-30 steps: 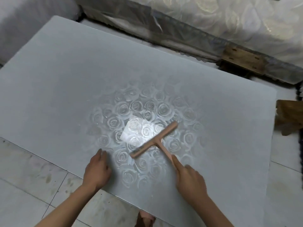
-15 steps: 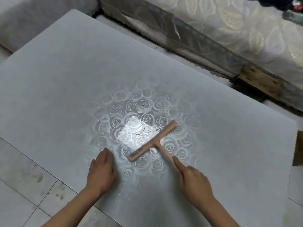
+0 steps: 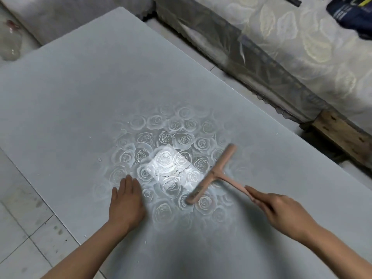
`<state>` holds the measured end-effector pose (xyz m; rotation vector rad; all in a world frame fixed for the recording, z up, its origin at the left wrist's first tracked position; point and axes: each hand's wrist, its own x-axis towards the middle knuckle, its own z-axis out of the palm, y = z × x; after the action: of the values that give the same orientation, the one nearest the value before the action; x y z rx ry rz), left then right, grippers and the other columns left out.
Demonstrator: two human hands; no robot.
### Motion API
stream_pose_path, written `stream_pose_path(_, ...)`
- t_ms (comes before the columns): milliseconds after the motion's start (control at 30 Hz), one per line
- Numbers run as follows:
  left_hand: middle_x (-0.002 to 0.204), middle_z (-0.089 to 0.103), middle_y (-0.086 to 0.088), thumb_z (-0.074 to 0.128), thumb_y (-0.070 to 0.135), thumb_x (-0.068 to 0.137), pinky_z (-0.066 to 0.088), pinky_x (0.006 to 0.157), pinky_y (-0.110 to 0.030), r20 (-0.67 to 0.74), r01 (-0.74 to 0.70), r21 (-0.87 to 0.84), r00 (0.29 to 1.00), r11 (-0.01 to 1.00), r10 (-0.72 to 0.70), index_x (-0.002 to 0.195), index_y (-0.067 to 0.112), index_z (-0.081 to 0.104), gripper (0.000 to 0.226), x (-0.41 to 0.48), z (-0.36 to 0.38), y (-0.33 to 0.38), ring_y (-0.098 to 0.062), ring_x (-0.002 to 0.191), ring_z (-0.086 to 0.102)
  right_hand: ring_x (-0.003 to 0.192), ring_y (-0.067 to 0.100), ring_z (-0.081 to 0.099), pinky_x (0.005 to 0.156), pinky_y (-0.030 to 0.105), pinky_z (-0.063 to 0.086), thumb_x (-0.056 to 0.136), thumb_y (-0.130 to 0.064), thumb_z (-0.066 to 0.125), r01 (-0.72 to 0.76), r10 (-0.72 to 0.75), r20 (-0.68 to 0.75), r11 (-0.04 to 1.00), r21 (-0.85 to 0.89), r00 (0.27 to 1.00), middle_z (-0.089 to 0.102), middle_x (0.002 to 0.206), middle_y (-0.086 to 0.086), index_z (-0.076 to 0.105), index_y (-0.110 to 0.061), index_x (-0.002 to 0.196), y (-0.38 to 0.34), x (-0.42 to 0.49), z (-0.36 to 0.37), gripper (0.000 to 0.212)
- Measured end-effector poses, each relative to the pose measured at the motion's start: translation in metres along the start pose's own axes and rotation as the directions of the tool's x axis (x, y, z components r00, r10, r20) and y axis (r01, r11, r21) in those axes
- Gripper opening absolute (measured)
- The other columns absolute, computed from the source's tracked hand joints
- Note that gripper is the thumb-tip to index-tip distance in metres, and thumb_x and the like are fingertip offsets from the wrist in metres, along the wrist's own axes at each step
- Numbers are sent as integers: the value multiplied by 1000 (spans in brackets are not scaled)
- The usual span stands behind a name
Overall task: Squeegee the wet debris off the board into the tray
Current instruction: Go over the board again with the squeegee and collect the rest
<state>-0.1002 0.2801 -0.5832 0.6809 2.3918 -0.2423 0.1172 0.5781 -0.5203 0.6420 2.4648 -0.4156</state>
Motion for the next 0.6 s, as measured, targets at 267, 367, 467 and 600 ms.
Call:
stream_pose_path(267,160,-6,-9,40,21,91,16,117,-45,61,59,44,996,997,-62,148,9,13,65,5,0,-11,-23,148,3,116,18,56,85,34,47,96,-52,28,295,-296,5,951,-91,955,58,130,-17,27,-63,135,-12,75,-58,40)
stream_pose_path(367,160,-6,-8,41,22,90,17,116,-44,100,13,119,995,993,-25,149,11,13,66,6,-6,-19,-21,148,6,121,7,52,92,29,45,96,-54,33,224,-213,107,969,-105,971,50,134,-30,30,-69,127,50,70,-91,34)
stream_pose_path(467,160,-7,-9,39,22,91,15,117,-42,113,-20,158,994,987,2,149,12,12,66,11,-8,-23,-21,148,7,117,8,54,90,27,45,97,-51,31,224,-188,176,952,-210,966,52,133,-27,28,-65,132,60,80,-102,37)
stream_pose_path(600,160,-10,-11,40,21,90,12,117,-40,135,-25,167,991,986,2,150,12,10,68,10,-8,-23,-23,148,6,110,16,56,82,31,46,99,-47,29,345,-318,145,911,-228,937,59,125,-15,24,-62,137,5,115,-92,41)
